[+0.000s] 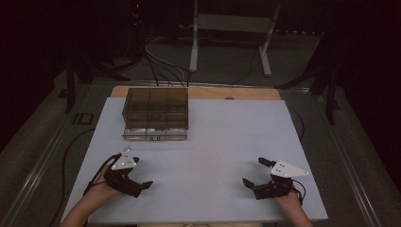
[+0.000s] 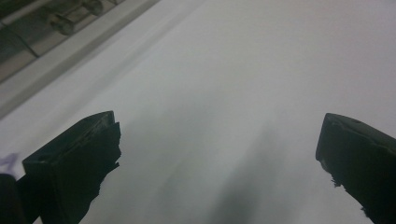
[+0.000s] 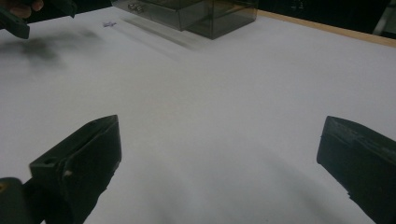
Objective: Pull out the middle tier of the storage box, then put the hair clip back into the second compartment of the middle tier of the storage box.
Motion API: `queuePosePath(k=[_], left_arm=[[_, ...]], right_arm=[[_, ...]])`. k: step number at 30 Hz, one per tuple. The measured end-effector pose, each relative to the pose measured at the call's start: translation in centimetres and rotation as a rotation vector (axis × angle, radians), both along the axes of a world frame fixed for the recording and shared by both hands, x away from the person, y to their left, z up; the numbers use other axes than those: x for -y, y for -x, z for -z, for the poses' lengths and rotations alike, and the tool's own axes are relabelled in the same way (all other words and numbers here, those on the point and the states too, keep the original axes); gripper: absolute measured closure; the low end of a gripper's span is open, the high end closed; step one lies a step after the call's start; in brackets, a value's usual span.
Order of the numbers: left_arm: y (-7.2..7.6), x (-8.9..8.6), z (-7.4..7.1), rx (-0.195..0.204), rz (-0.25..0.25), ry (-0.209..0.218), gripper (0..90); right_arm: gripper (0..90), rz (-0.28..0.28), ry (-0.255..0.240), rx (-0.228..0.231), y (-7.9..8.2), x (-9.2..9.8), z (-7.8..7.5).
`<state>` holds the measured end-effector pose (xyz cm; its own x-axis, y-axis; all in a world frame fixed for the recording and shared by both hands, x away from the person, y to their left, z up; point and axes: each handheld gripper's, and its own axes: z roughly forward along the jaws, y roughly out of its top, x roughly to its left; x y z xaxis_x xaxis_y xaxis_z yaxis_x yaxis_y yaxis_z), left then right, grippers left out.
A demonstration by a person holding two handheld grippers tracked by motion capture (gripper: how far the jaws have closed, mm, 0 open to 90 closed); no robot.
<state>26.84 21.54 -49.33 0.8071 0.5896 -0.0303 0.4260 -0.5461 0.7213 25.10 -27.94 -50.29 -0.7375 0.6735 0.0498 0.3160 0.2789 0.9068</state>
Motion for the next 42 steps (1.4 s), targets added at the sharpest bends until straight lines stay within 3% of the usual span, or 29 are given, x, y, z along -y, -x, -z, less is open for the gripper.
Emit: queuePosePath(k=[14, 34, 42], left_arm=[[0.8, 0.4, 0.9, -0.017, 0.024, -0.018, 0.0], [1.0, 0.3, 0.4, -0.021, 0.035, 0.003, 0.1], [1.2, 0.5, -0.4, -0.036, 0.072, 0.013, 0.1]], right_arm=[[0.1, -0.004, 0.005, -0.001, -0.1, -0.1, 0.1], [0.1, -0.001, 0.009, 0.002, -0.1, 0.0, 0.0], [0.1, 0.004, 0.006, 0.0, -0.1, 0.0, 0.0]])
